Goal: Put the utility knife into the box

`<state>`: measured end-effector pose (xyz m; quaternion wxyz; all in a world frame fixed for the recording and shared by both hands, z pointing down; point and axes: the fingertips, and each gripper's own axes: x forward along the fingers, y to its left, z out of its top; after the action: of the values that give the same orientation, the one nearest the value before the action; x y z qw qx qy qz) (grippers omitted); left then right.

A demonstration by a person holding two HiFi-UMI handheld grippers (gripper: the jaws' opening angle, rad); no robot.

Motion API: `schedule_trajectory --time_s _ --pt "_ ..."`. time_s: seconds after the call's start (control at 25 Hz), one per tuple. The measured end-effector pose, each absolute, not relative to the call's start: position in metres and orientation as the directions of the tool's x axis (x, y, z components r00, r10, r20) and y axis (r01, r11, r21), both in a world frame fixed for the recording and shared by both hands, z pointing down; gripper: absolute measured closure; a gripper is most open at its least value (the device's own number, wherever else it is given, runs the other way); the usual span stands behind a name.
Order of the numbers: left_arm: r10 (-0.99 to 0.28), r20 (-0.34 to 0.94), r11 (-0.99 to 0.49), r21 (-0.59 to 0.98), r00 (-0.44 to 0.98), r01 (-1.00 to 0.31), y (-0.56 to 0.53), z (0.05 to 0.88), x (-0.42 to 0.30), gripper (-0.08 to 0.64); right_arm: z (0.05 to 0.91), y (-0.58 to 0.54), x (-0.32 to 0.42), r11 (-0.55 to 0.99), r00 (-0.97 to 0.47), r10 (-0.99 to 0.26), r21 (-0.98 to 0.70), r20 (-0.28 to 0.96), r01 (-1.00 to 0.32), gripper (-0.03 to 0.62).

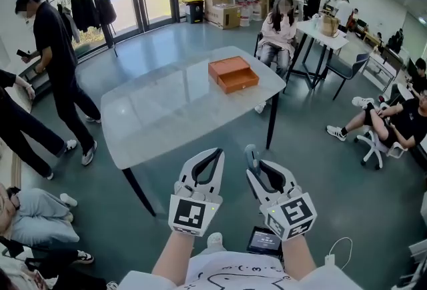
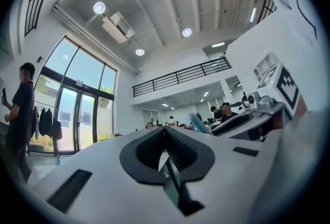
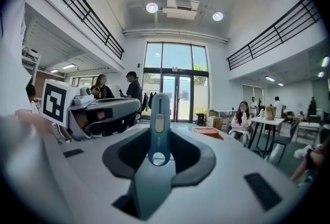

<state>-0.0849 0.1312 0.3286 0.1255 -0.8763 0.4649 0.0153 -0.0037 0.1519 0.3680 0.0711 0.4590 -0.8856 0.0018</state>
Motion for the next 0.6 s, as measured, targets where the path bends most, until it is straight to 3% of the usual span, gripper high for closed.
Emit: schedule_trajectory --time_s 0.6 --pt "-0.777 -0.16 -0.591 -0.148 0.609 -0.793 0.046 0.325 -0.091 0.545 0.371 0.073 -0.011 0.533 -0.519 -0.842 0.075 0.145 -0.843 0.462"
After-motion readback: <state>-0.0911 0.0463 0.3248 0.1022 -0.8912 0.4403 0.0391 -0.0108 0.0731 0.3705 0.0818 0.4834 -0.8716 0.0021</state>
